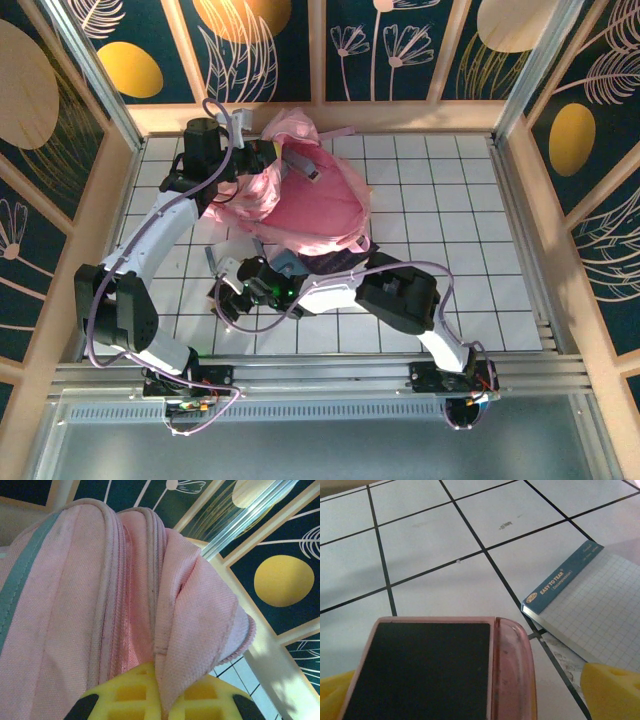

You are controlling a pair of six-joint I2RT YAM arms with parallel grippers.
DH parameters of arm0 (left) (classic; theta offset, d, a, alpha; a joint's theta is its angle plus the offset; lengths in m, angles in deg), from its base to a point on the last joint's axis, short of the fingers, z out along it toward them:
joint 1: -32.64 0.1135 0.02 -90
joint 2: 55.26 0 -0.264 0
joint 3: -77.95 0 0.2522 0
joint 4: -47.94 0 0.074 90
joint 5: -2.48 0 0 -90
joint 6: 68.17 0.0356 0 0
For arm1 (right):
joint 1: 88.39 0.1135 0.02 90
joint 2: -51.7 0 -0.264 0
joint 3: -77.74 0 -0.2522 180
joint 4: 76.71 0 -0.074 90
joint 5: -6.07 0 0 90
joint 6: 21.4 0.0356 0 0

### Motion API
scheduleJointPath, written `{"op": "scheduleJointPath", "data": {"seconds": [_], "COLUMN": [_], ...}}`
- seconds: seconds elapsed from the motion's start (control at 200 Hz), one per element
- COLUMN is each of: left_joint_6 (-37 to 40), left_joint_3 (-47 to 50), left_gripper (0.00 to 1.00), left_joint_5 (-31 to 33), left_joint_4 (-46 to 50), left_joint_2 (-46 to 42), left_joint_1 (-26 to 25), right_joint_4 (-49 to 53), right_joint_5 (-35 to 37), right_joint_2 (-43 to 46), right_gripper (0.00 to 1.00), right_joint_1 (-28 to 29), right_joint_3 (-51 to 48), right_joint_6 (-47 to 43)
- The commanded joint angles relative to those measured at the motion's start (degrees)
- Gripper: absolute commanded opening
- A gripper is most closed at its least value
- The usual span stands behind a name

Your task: Pack the student bag

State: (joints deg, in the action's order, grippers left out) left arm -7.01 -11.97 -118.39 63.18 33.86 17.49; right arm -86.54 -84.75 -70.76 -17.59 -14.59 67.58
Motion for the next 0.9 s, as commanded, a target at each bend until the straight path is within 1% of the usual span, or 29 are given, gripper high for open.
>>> {"op": "scheduleJointPath", "data": {"seconds": [0.0, 0.185, 0.325, 0.4, 0.546, 0.651, 0.766, 0.891], "left_joint_6": [-0.2, -0.2, -0.2, -0.2, -0.1, 0.3, 0.1, 0.1], "left_joint_3": [-1.4, -1.3, -1.3, -1.3, -1.2, -1.3, -1.4, -1.4], "left_gripper": [0.00, 0.00, 0.00, 0.00, 0.00, 0.00, 0.00, 0.00], "left_joint_5": [0.1, 0.0, -0.1, -0.1, -0.2, 0.3, -0.1, -0.6], "left_joint_4": [-7.7, -7.8, -7.8, -7.8, -7.7, -7.5, -7.5, -7.8], "left_joint_2": [-1.1, -0.7, -0.6, -0.4, -0.3, -0.5, -0.2, -0.6], "left_joint_1": [0.5, 0.5, 0.5, 0.5, 0.5, 0.5, 0.5, 0.5], "right_joint_4": [-0.3, -0.4, 0.3, 0.6, 0.4, -1.1, -3.0, -4.8], "right_joint_5": [-3.6, -7.5, -8.7, -8.8, -7.1, -5.2, -3.7, -1.6], "right_joint_2": [-1.6, -1.9, -1.8, -1.7, -0.4, 2.7, 8.2, 16.1], "right_gripper": [0.94, 0.78, 0.66, 0.57, 0.51, 0.50, 0.50, 0.49], "right_joint_1": [-0.5, -1.0, -1.0, -1.0, -1.1, -1.3, -2.1, -3.8], "right_joint_3": [2.9, 3.1, 3.1, 3.0, 2.1, -0.4, -4.7, -10.5], "right_joint_6": [1.1, 1.1, 0.8, 0.6, 0.3, 0.1, -0.1, 0.3]}}
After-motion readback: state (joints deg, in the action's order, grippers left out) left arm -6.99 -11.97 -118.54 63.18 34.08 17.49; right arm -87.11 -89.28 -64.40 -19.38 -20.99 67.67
